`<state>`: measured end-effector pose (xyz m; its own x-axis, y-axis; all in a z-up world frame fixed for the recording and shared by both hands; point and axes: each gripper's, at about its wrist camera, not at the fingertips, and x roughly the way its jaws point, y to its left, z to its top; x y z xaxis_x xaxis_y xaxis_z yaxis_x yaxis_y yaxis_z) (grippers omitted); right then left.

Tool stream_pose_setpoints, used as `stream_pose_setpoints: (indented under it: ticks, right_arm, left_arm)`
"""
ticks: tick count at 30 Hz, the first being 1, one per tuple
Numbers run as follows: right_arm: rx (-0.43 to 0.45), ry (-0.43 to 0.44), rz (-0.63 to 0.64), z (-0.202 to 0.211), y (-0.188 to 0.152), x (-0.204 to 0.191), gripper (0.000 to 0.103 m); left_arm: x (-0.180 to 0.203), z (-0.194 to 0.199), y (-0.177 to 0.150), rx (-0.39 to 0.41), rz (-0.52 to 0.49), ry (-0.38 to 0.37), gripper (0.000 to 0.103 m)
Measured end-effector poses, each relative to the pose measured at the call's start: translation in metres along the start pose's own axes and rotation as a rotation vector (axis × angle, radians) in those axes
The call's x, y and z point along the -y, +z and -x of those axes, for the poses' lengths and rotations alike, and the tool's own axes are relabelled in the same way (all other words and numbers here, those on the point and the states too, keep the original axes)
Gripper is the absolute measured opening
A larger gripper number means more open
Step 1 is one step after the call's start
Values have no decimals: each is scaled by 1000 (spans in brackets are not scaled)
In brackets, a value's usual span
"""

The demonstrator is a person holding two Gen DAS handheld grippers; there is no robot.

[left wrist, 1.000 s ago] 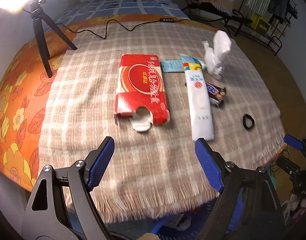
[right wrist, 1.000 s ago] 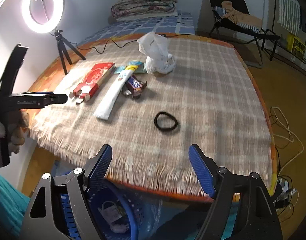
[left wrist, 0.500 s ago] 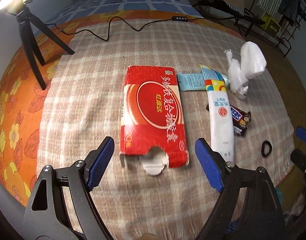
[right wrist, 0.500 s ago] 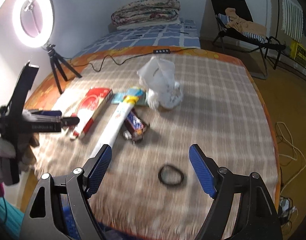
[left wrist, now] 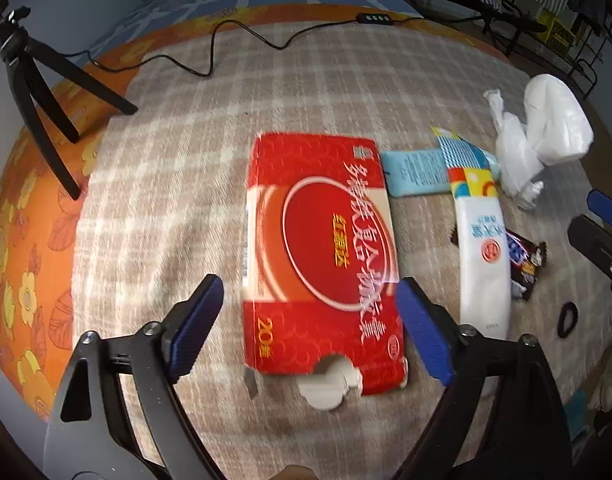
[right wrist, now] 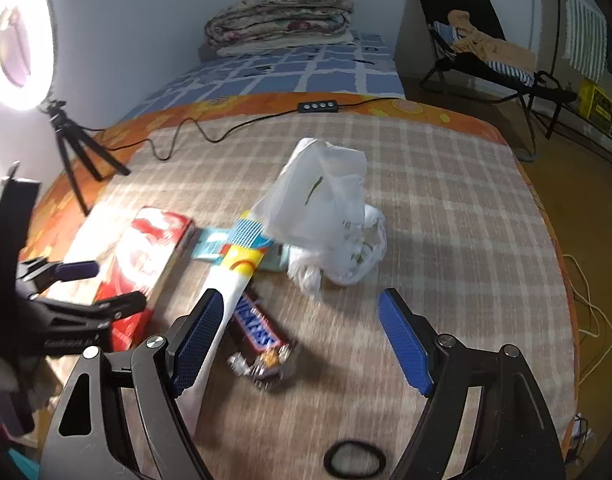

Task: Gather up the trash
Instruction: 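Grasp the red box with the left tool while the right tool grasps the white plastic bag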

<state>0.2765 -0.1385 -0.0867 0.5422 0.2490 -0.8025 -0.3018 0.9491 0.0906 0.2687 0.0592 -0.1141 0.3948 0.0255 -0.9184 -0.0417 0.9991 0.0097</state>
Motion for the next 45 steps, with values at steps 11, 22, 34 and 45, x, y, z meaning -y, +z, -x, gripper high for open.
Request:
stream_pose_setpoints:
  ticks: [11, 22, 34, 45]
  right_arm:
    - [-21, -19, -80, -33, 18, 7, 80]
    - [-40, -11, -142, -58, 36, 28, 79]
    - [-24, 62, -158, -42, 28, 40, 36]
    - [39, 112, -114, 18, 19, 38, 36]
  left_arm:
    - [2, -26, 14, -51, 25, -23, 91]
    - [-14, -29, 18, 1, 68, -80, 87]
    - [-12, -12, 8, 49, 54, -68, 86]
    - [-10, 44, -17, 106, 28, -53, 86]
